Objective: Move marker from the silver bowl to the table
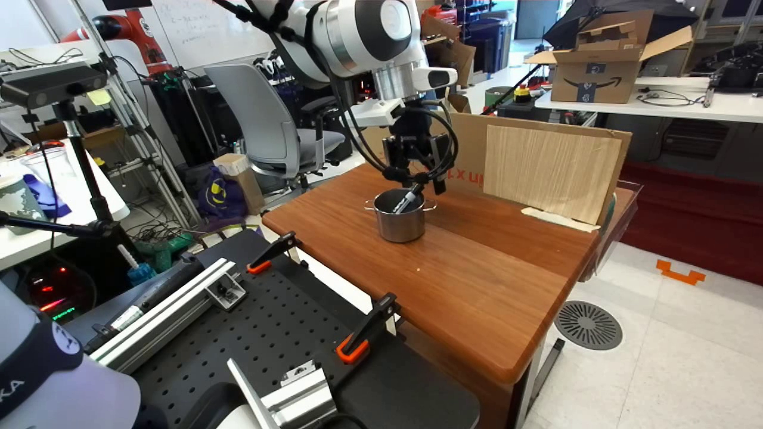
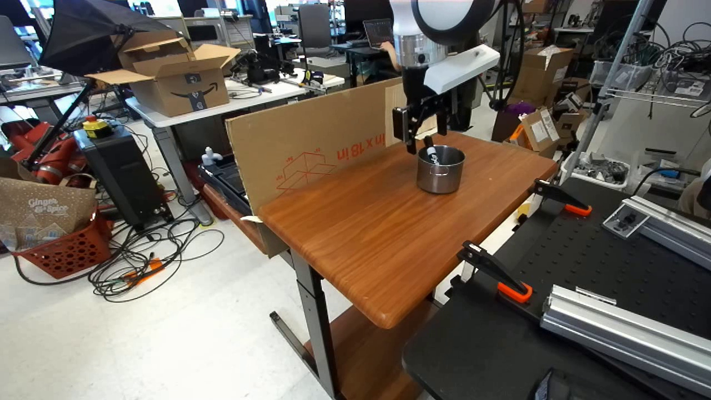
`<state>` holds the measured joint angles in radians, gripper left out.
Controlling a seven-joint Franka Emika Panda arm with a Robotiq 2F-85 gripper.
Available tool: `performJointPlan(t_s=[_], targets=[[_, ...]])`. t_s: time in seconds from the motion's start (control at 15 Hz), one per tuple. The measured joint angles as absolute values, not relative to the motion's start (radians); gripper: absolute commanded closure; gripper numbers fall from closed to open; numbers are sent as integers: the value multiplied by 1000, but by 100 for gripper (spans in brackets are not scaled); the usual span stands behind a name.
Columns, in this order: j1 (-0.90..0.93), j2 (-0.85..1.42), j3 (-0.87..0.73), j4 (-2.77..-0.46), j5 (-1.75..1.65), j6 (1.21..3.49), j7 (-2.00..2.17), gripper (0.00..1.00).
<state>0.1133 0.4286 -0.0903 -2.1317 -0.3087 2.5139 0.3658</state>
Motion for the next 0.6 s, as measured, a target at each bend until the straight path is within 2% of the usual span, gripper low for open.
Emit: performJointPlan(t_s=[0.07, 0.13, 0.33, 0.6], targets=[[113, 427, -90, -2138, -309, 2518, 366, 10], [113, 426, -90, -2144, -309, 2524, 366, 10], [113, 422, -90, -2159, -308, 2552, 366, 37], [113, 411, -90, -2173, -305, 2585, 366, 67]])
